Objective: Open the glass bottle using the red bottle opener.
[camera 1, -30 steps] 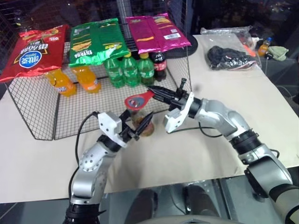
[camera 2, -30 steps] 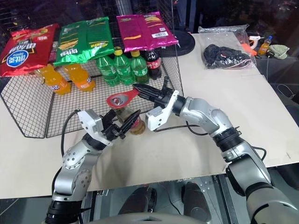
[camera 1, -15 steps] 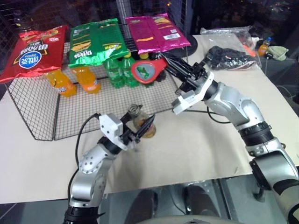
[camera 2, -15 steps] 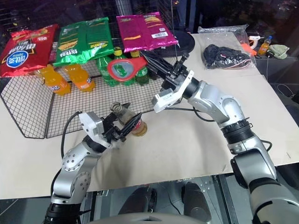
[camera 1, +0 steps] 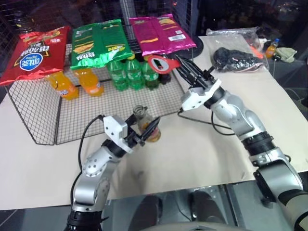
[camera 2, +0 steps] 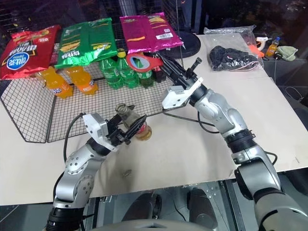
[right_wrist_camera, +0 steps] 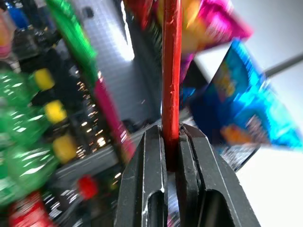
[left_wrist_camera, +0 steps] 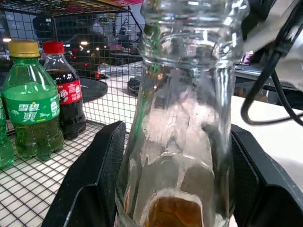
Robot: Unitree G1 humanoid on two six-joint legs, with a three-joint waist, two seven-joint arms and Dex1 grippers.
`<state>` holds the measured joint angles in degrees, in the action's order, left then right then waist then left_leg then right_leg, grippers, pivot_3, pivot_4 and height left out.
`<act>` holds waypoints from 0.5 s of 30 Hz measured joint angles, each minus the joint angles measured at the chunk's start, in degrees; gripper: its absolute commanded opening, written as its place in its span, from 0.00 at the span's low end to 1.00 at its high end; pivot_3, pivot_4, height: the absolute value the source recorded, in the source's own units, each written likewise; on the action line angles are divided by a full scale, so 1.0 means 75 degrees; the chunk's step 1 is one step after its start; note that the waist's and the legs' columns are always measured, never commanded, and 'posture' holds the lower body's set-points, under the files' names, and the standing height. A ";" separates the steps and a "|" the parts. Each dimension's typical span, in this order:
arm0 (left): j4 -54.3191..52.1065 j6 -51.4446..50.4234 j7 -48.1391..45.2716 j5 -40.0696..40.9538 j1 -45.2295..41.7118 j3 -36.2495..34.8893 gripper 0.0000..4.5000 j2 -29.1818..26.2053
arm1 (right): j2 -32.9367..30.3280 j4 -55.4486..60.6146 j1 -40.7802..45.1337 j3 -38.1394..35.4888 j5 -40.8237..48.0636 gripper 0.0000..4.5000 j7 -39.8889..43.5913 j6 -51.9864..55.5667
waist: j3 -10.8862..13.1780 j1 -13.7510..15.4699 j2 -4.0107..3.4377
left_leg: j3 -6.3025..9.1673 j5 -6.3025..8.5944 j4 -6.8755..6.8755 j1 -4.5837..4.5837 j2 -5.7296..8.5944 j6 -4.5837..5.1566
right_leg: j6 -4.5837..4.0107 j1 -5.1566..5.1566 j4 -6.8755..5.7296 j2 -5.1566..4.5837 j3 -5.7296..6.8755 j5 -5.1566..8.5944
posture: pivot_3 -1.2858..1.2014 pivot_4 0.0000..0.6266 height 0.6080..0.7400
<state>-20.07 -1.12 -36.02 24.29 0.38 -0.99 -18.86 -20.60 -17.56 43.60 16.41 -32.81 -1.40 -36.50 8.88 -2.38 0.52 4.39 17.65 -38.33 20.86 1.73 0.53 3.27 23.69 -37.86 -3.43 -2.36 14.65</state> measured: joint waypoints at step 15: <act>0.0373 -0.0113 -0.0028 -0.0339 0.0045 0.0116 0.99 -0.0015 | 0.0365 0.0096 -0.0524 -0.0001 0.0759 0.00 0.0651 0.0546 | 0.0002 0.0002 0.0000 | 0.0002 0.0000 -0.0001 0.0002 0.0000 0.0000 | 0.0000 0.0003 -0.0002 0.0001 0.0001 0.0000 | 0.52 0.24 1.00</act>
<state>-17.28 -1.96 -36.23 21.75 0.72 -0.13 -18.98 -17.86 -16.83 39.68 16.40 -27.12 3.48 -32.41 8.89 -2.36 0.52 4.40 17.65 -38.34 20.88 1.73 0.53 3.27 23.71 -37.88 -3.42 -2.36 14.65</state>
